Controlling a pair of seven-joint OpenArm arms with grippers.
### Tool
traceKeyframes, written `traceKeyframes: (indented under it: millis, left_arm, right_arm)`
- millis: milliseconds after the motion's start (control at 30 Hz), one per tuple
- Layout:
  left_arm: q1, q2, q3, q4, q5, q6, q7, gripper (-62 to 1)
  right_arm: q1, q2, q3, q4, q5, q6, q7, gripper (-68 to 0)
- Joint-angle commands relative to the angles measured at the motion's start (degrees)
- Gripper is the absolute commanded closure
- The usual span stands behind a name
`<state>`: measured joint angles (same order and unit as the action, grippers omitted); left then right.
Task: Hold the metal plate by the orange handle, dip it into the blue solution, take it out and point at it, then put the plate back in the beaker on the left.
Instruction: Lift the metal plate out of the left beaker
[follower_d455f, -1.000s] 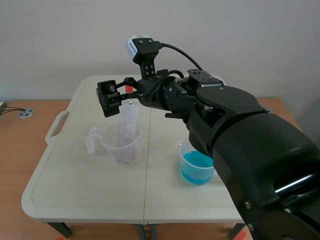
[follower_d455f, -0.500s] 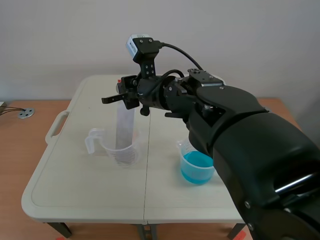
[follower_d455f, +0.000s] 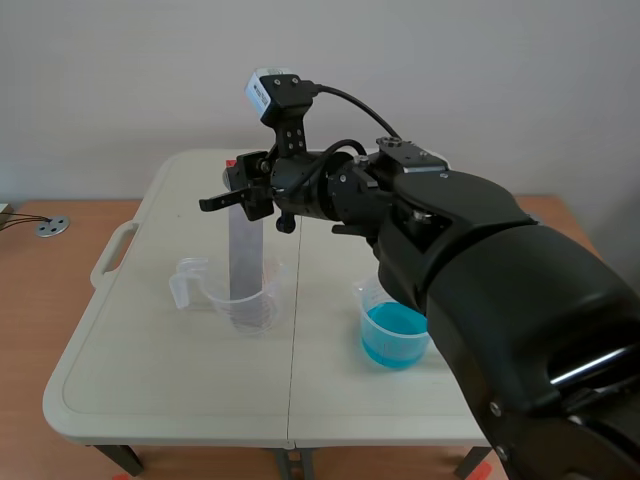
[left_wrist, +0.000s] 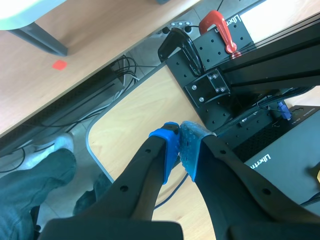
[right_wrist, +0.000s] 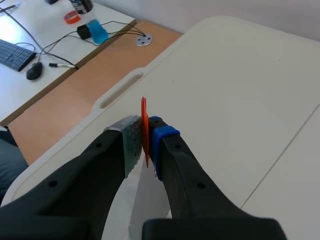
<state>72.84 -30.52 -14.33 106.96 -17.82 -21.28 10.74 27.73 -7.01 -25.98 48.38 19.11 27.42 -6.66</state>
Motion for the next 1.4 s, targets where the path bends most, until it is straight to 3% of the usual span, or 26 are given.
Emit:
traceKeyframes:
  millis: [0,167,400,800,1367]
  left_arm:
    - [0.31,0.02,-0.04,0.57,-0.37,-0.31,-0.42,-4.3]
    - [0.31,0.02,-0.04,0.57,-0.37,-0.31,-0.42,-4.3]
    - [0.31,0.02,-0.04,0.57,-0.37,-0.33,-0.42,-4.3]
    - [0.31,0.02,-0.04,0.57,-0.37,-0.33,-0.42,-4.3]
    - [0.31,0.02,-0.04,0.57,-0.37,-0.33,-0.48,-4.3]
  right_arm:
    - [1.46,-0.15,0.02,1.16,0.79,2.54,0.09,-1.1]
    - [0.74,-0.15,0.02,1.29,0.81,9.49,-0.07,-1.1]
    - [-2.4,0.5,0.04,2.97,0.81,14.51,-0.09,-1.1]
    - [-6.16,4.15,0.5,13.44,1.31,15.3,0.22,-1.1]
    - [-10.75,9.31,0.61,33.7,1.46,15.3,-0.07,-1.1]
